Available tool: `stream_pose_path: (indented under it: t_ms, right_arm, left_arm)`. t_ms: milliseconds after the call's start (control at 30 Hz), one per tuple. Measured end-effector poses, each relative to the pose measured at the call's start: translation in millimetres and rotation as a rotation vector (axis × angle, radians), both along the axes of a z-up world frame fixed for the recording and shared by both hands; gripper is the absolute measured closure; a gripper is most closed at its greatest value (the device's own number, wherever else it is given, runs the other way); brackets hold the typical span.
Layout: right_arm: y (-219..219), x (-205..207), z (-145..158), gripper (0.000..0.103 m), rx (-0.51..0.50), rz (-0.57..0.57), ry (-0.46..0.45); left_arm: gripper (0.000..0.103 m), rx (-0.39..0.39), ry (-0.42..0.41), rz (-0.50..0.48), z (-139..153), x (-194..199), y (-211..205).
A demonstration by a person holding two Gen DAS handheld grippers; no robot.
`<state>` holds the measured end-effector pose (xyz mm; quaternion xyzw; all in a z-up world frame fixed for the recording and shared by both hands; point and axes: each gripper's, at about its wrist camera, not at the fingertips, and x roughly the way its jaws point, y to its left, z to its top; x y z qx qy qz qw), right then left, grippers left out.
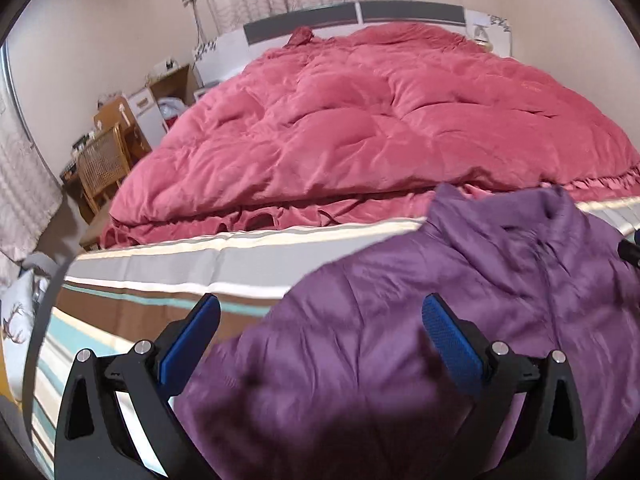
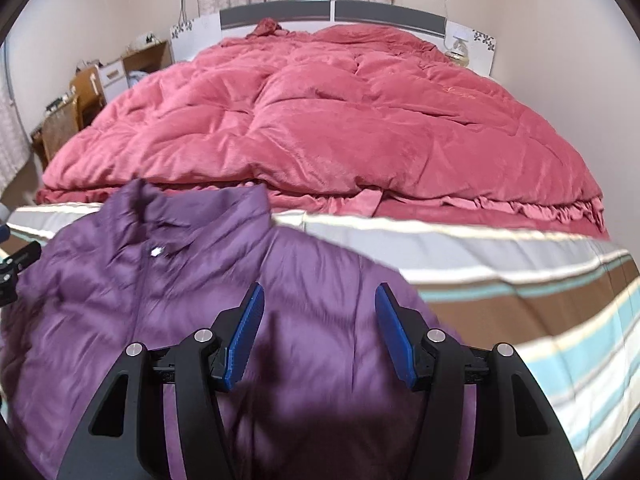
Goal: Fold large clothes
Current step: 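Lift the hem with both tools and fold it toward the collar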
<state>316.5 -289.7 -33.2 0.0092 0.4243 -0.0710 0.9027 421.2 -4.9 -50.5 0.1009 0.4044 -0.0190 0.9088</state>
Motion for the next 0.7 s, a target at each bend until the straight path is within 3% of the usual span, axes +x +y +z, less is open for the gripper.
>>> stream_pose_path:
  t_ms: [133,200,233,300,400,533,700]
  right_arm:
    - [0.9,34.0,-18.3,0.045,-0.018,0.021,0.048]
    - [-2.8,43.6,-27.5,0.046,-0.009,0.004,0.069]
    - [-3.7,46.4,-33.5,0.054,-0.013,-0.003,0.087]
    - [-0.1,44.9,-38.7,0.058,-0.046,-0.014,0.079]
    - [6.7,34.4,-38.5,0.069,-0.129,-0.054,0.044]
    - [-4.0,31.3,-41.1,0.070,-0.085,-0.092,0.034]
    - [2.4,36.6,-43.9,0.067,-0.136,-0.081,0.032]
  left_arm:
    - [0.003,-0.059,0.074,0.030,-23.8,28.4,1.4]
    - [0.002,-0.053,0.081,0.069,-39.3,34.0,4.3]
    - [0.002,-0.061,0.087,0.086,-47.7,34.2,7.6]
    - [0.002,-0.092,0.091,0.116,-58.7,32.6,14.1]
    - [0.002,-0.054,0.057,0.162,-58.8,25.6,14.6]
    - [0.002,-0.036,0.057,0.180,-60.1,25.4,14.4]
    - [0.002,0.052,0.035,0.183,-58.5,26.0,2.6]
